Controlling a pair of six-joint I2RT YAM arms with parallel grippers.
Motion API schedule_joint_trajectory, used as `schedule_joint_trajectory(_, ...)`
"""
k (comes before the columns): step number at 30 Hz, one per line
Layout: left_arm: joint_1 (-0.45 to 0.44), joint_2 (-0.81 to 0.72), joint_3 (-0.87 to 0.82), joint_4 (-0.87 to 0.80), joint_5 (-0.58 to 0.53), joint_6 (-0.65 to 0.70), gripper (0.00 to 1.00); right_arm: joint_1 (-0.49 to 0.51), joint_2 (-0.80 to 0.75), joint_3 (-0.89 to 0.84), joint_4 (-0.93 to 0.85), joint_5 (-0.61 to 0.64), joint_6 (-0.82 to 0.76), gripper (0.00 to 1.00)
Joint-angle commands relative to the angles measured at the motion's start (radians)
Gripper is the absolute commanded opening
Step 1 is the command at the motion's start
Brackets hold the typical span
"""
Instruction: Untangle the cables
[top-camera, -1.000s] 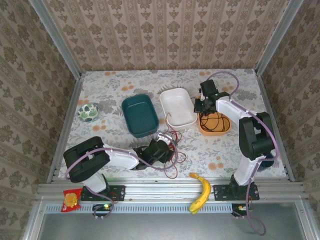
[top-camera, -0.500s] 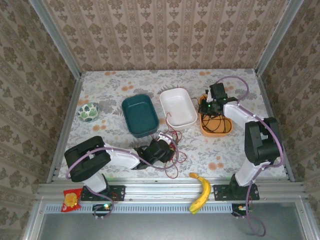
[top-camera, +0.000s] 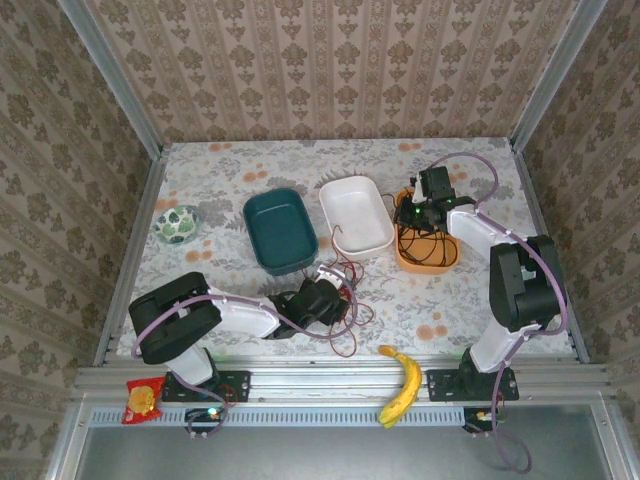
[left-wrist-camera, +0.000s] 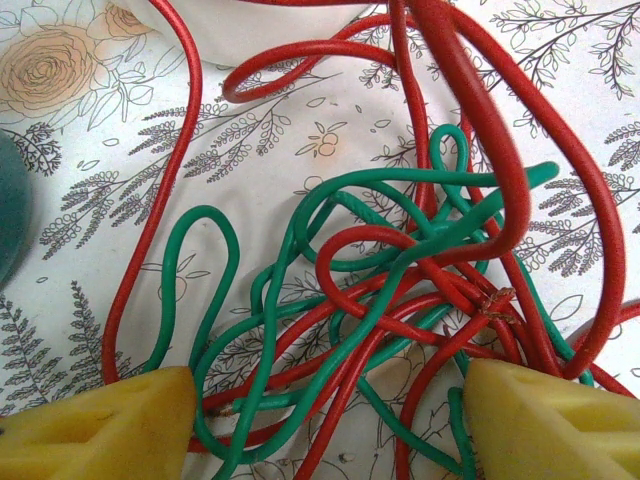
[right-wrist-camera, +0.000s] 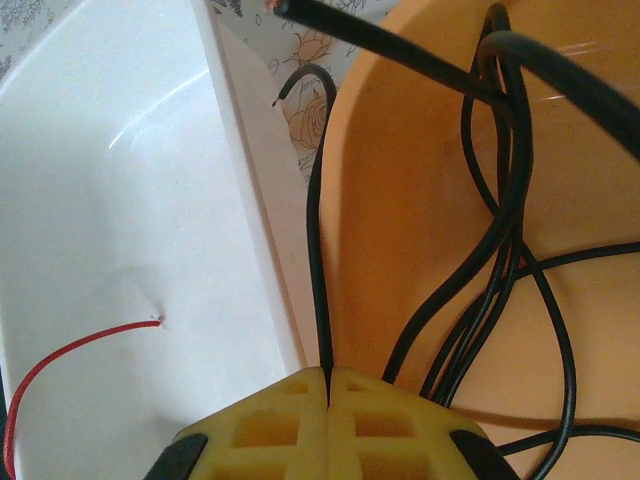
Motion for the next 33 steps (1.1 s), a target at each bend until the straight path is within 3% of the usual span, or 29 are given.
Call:
schedule_joint_trajectory(1, -0.010, 0.058, -0.017, -0.166, 0.037, 0.001, 0.73, -0.001, -0.003, -0.010, 0.016, -0.014, 0.010, 0.07)
schedule_joint_trajectory(8, -0.009, 0.058, -0.015, -0.171, 0.036, 0.001, 0.73, -0.001, 0.020, -0.020, 0.020, 0.000, 0.017, 0.13)
schedule_joint_trajectory(21, -0.009, 0.065, -0.009, -0.178, 0.037, 0.001, 0.73, -0.004, -0.031, -0.062, 0.048, 0.038, 0.014, 0.02)
schedule_joint_trajectory(33, -0.010, 0.063, -0.011, -0.175, 0.041, 0.003, 0.73, -0.042, -0.196, -0.177, 0.157, 0.019, 0.044, 0.01)
